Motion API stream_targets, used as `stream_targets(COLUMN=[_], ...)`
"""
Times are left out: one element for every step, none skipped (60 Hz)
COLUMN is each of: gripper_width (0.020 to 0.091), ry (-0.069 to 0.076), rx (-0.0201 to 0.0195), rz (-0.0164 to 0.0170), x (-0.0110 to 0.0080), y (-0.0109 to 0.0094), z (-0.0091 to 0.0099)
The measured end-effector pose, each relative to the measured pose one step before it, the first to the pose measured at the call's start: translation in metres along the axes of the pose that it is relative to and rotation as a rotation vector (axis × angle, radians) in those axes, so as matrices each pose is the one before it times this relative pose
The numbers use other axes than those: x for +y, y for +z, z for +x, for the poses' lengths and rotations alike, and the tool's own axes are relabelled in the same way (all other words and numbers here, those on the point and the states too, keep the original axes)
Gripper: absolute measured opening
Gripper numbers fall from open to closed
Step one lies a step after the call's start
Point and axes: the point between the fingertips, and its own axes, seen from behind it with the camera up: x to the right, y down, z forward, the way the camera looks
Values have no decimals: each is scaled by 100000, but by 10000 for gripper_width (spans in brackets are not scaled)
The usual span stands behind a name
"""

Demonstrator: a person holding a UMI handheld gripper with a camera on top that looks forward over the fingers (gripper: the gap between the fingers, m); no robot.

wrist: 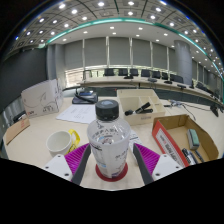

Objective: Pour water

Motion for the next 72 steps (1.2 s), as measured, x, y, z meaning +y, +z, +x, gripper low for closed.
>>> stream_targets(gripper_width=[860, 859, 860, 862, 859, 858, 861, 861, 861, 860, 859, 858, 859, 859, 859, 860, 861, 860, 859, 860, 860, 860, 858, 859, 861, 861, 861, 861, 860, 860, 860, 862, 862, 861, 861, 862, 859, 860, 859, 862, 862, 863, 862, 863, 862, 861, 860, 860, 861, 862, 860, 860, 860, 860, 861, 860, 859, 862, 861, 861, 862, 862, 861, 861, 860, 859, 860, 859, 859, 860, 858, 857], ry=[708, 529, 403, 304, 151, 19, -47, -113, -109, -150, -163, -140, -100, 4, 102, 114, 266, 309, 344, 335, 285, 267, 261, 184, 55, -51, -10, -79, -127, -164, -199, -123, 2, -67, -40, -12, 75, 19, -1, 30, 47, -21, -78, -98, -113, -168, -283, -339, -296, -192, -252, -191, 11, 234, 287, 113, -106, -293, -500, -688, -644, -442, -239, -162, -126, -44, -28, -19, 103, -51, 107, 247], rx=[376, 250, 311, 436, 499, 654, 499, 1109, 1284, 1134, 1015, 921, 960, 1033, 994, 625, 735, 551, 472, 463, 477, 522, 540, 565, 552, 483, 422, 419, 342, 265, 315, 465, 484, 27, 103, 178, 167, 62, -107, -82, -80, -60, -145, -164, -52, 20, 61, 69, 123, 82, 100, 215, 31, 72, 159, 247, 357, 490, 546, 569, 314, -15, -322, -449, -509, -393, -191, -1, 73, 113, -39, -88], rz=[-377, -296, -271, -172, -178, -239, -699, -480, -512, -517, -372, -471, -740, -942, -851, -774, -160, -313, -416, -428, -377, -375, -472, -537, -630, -217, -134, -224, -185, -87, -94, -98, -292, -141, -199, -223, -256, -278, -287, -250, -142, -61, 154, 171, 64, -46, -61, -100, -216, -204, -359, -255, -134, -17, 110, 212, 263, 209, 79, 12, 4, 78, -23, -88, -89, -5, 76, 155, 196, 247, 88, 30], x=[-126, -129, -186, -206, -200, -217, -359, -114, -104, -180, -211, -217, -147, -115, -132, -323, -43, -146, -135, -105, -88, -60, -17, 46, -252, 68, 84, 83, 82, 88, 124, 149, 55, 196, 212, 200, 224, 242, 260, 202, 222, 166, 143, 144, 167, 162, 188, 212, 223, 309, 193, 139, 86, 130, 131, 97, 100, 107, 146, 95, 79, 66, 61, 71, 48, 24, -23, -20, -34, 27, -7, 5], y=[-339, -328, -378, -382, -477, -482, -658, -491, -526, -585, -669, -692, -726, -778, -797, -907, -745, -885, -933, -936, -973, -975, -984, -993, -1382, -913, -687, -917, -923, -892, -890, -837, -1321, -486, -699, -676, -658, -621, -620, -868, -588, -708, -493, -478, -509, -429, -425, -409, -347, -90, -282, -383, -160, -159, -147, -141, -145, -148, -224, -131, -143, -126, -101, -80, -68, -23, -14, -26, -27, 41, 2, 15], z=[-91, -91, -69, -66, -66, -49, 227, -6, -140, -31, -114, -137, -144, -128, -149, 49, -426, -289, -336, -356, -357, -332, -343, -326, -356, -353, -318, -377, -410, -420, -361, -329, -494, -205, -371, -312, -317, -339, -370, -485, -332, -416, -288, -281, -252, -225, -197, -206, -144, -114, -95, -208, -5, -39, -24, 5, 28, 32, 88, 21, 29, 2, -63, -99, -85, -13, -16, -4, -191, 12, 43, 8])
